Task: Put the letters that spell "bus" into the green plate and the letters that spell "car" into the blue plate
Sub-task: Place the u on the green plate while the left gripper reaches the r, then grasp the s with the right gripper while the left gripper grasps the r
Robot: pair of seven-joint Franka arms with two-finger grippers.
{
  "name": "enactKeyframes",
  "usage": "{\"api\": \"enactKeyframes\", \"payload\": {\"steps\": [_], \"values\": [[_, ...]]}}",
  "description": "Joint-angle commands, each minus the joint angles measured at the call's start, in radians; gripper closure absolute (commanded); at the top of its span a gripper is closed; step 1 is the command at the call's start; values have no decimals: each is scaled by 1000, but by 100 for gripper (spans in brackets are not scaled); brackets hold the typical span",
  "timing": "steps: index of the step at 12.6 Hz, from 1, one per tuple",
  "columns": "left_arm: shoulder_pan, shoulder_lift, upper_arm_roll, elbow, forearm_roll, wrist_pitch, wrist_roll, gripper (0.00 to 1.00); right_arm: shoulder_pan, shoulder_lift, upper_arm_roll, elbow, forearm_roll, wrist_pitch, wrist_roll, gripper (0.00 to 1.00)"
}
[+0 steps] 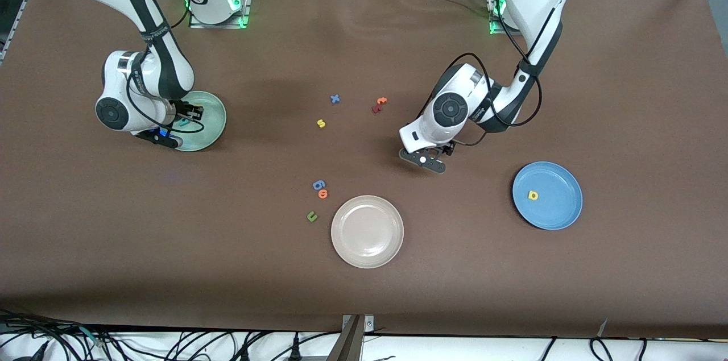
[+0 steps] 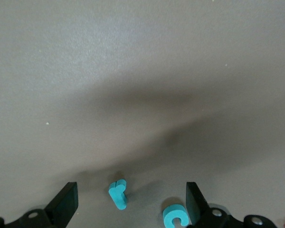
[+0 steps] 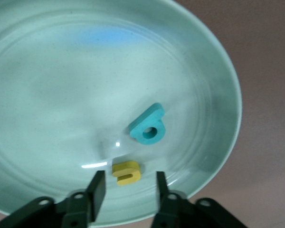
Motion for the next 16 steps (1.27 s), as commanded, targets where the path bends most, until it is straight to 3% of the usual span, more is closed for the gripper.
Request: {"api": "enactKeyframes", "payload": {"steps": [1,2,4,7,10,16], "values": [[3,-66,2,-128,-11,93,-2,0,-8,-58,16,2,8,-7,-6,1],[3,-74,2,-156,-11,128,-2,0,1,-92,34,16,14,-25,30,1],[3,-77,2,-189,-11,177,-2,2,3,-132,145,47,14,-36,206,1],[3,-80,2,-191,-11,178,-2,17,3,-120,317,125,15,-21,507,1],[3,-80,4,-191,-11,178,-2,36,9,-50,442,153,14,91,743,1],[6,-78,4,-188,-11,178,-1,60,191,101,456,154,12,387,1078,1]]}}
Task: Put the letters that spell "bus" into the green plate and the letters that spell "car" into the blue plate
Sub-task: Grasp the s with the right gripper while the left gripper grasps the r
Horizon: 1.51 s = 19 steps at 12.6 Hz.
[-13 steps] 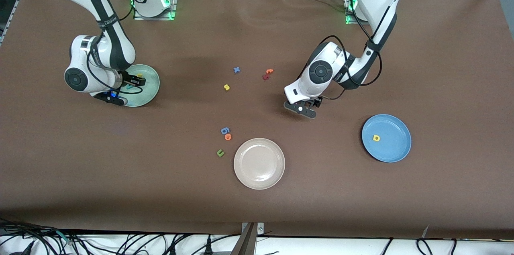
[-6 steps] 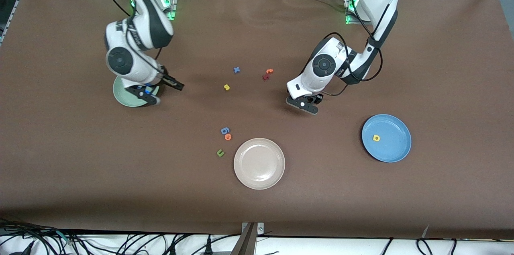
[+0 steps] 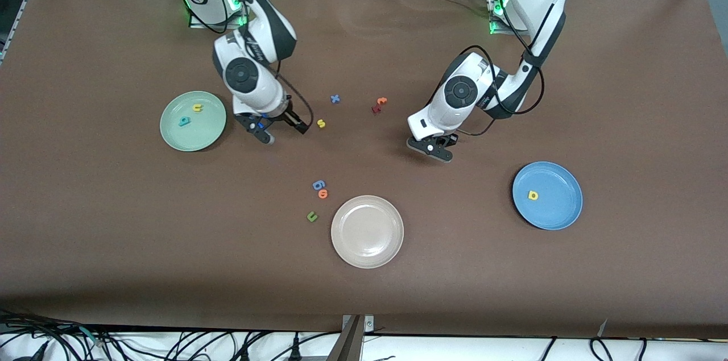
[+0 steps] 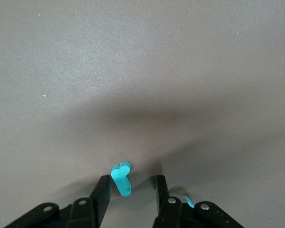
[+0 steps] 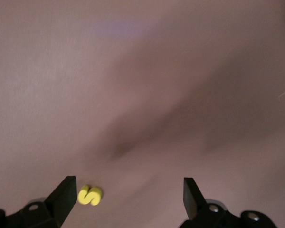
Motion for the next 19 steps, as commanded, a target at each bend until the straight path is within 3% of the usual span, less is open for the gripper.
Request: {"api": "enactKeyframes", "payload": {"steps": [1,3,6,10,12,14,16,19], "values": [[3,-20,0,-27,-11,8,0,63,65,76,-5,22,5,105,102,1],[3,-20,0,-27,-11,8,0,75,91,107,-5,37,5,142,138,1],[3,-20,0,-27,-10,10,1,78,104,130,-7,44,5,156,141,3],[9,-17,0,-25,10,8,6,81,113,147,-7,47,5,190,153,14],[11,-15,1,-22,10,8,9,84,114,147,-10,47,2,191,153,43],[16,-18,1,-20,10,6,13,88,114,147,-10,47,-2,191,152,62],[22,-21,3,-17,10,0,22,100,114,147,-11,47,-4,190,150,81],[29,-21,3,-14,10,-3,38,100,111,144,-13,48,-5,184,149,95]]}}
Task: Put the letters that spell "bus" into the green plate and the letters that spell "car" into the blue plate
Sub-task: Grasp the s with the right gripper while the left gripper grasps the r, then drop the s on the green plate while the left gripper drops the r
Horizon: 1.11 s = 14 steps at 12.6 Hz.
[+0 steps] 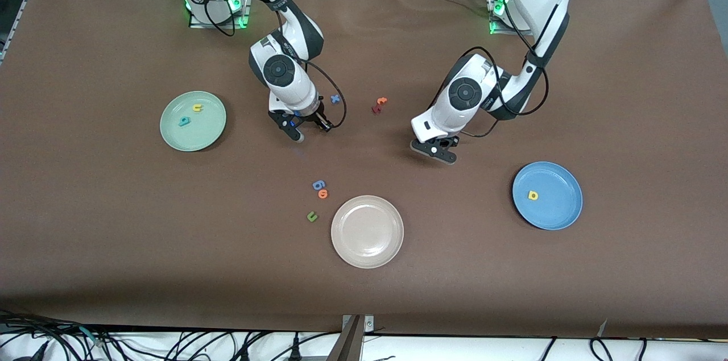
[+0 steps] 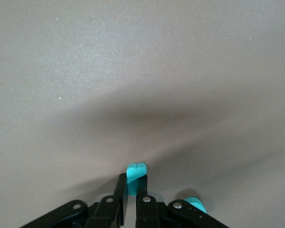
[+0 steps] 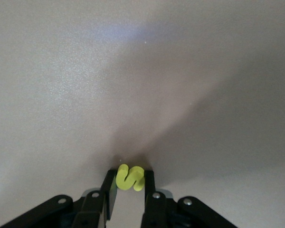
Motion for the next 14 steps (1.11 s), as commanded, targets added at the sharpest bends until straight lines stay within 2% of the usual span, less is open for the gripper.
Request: {"api": "enactKeyframes", "payload": {"steps": [1,2,5,6,10,12,14], "values": [[19,-23,-3,-13,10,-3,48,100,11,9,-19,2,-5,-6,6,95],[31,-24,-4,-12,10,-3,56,100,11,-21,-45,18,-7,-62,-1,95],[43,-27,0,-4,10,-6,106,100,11,-72,-135,204,-17,-492,-88,95],[74,-40,-1,19,10,-39,158,100,9,-92,-170,238,-17,-597,-149,95],[201,-80,-1,169,10,-326,411,100,9,-187,-348,230,-13,-804,-490,95],[275,-84,-1,209,10,-380,549,100,9,-225,-434,210,-13,-880,-660,95],[342,-77,8,224,20,-380,681,100,8,-270,-503,122,-10,-876,-801,95]]}}
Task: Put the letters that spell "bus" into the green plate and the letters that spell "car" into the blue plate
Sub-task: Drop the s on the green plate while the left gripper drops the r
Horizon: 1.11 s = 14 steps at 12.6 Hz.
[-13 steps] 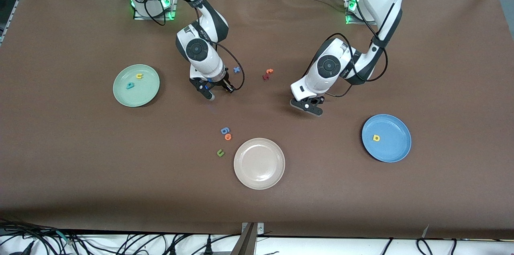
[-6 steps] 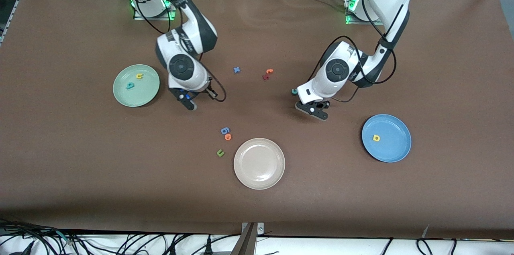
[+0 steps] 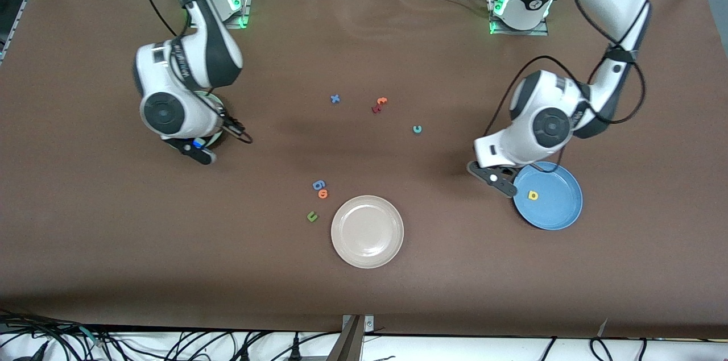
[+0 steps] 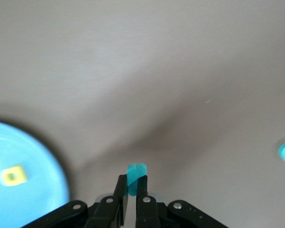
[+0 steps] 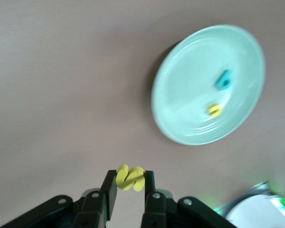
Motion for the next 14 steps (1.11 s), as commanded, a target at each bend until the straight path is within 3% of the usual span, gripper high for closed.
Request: {"api": "enactKeyframes", "payload": {"steps": [1,4,7,8,9,10,11,12,13,14], "values": [[83,22,2,39,66,-17,154,100,10,-84,-70,-166,2,37,-171,95],[158,98,2,113,146,-8,243,100,11,-130,-149,-396,2,279,-340,95],[186,163,2,167,193,9,291,100,10,-120,-166,-511,12,445,-387,95],[186,171,2,167,225,38,289,91,10,-109,-166,-531,14,484,-387,95],[189,181,2,168,224,49,291,35,10,-95,-166,-542,14,510,-388,95],[189,181,2,167,215,49,291,28,10,-88,-164,-547,14,527,-388,95],[194,180,-2,167,213,49,294,0,10,-88,-164,-547,14,529,-390,90],[194,177,-7,167,212,49,308,0,10,-89,-164,-545,14,529,-390,56],[191,174,-8,167,186,46,308,0,10,-95,-166,-544,14,529,-388,2],[180,174,-8,165,145,40,302,0,10,-101,-166,-541,14,524,-388,1]]}}
